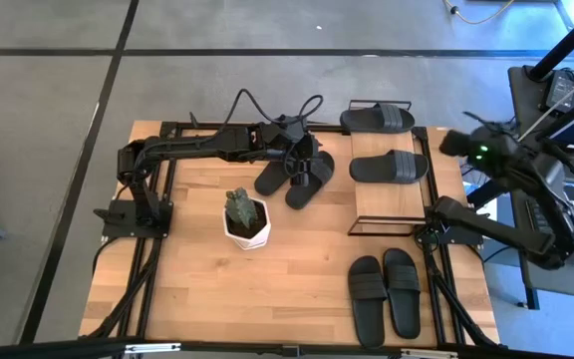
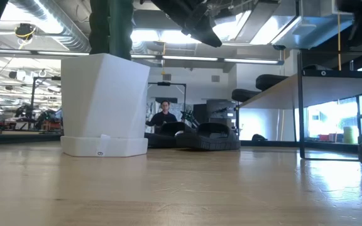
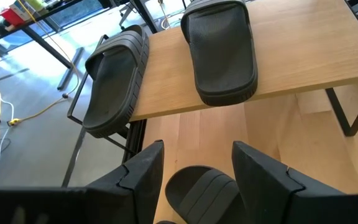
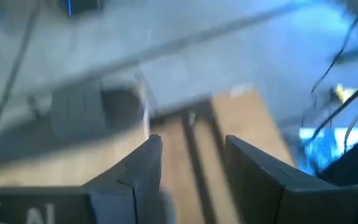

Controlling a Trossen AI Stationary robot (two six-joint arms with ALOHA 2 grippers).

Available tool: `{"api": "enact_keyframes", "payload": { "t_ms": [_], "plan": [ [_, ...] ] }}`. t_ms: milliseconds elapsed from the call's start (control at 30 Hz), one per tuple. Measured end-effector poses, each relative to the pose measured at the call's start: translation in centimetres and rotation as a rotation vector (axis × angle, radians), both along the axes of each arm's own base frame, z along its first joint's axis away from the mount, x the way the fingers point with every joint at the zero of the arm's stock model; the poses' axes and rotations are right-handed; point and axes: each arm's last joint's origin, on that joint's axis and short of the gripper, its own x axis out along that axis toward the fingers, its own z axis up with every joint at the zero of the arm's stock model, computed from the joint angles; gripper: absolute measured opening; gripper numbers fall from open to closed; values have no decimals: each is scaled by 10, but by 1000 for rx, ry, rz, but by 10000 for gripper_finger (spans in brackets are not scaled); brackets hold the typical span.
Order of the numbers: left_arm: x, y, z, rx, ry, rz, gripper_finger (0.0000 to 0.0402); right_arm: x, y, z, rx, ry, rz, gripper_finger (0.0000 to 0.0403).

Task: Pick and place slides into the shelf
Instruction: Put the black slide on the shelf

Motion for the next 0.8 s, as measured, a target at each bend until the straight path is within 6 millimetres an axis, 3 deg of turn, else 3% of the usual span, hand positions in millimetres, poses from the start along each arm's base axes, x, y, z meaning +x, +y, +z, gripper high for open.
{"api": "enact_keyframes", "payload": {
  "t_ms": [233, 367, 467, 600, 800],
  "plan": [
    [0, 0, 0, -2, 0, 1, 182, -35, 24, -2, -189, 91, -207, 177],
    [0, 0, 0, -2, 0, 1, 182, -41, 29, -4, -190, 138, -176, 177],
    [0, 0, 0, -2, 0, 1, 182, -37, 28, -4, -168, 79, -111, 177],
    [0, 0, 0, -3, -1, 1, 182, -18, 17, -4, -147, -23, 84, 177],
    [0, 0, 0, -48, -17, 21, 182, 34, -10, -14, -193, -237, 679, 177]
  ]
}}
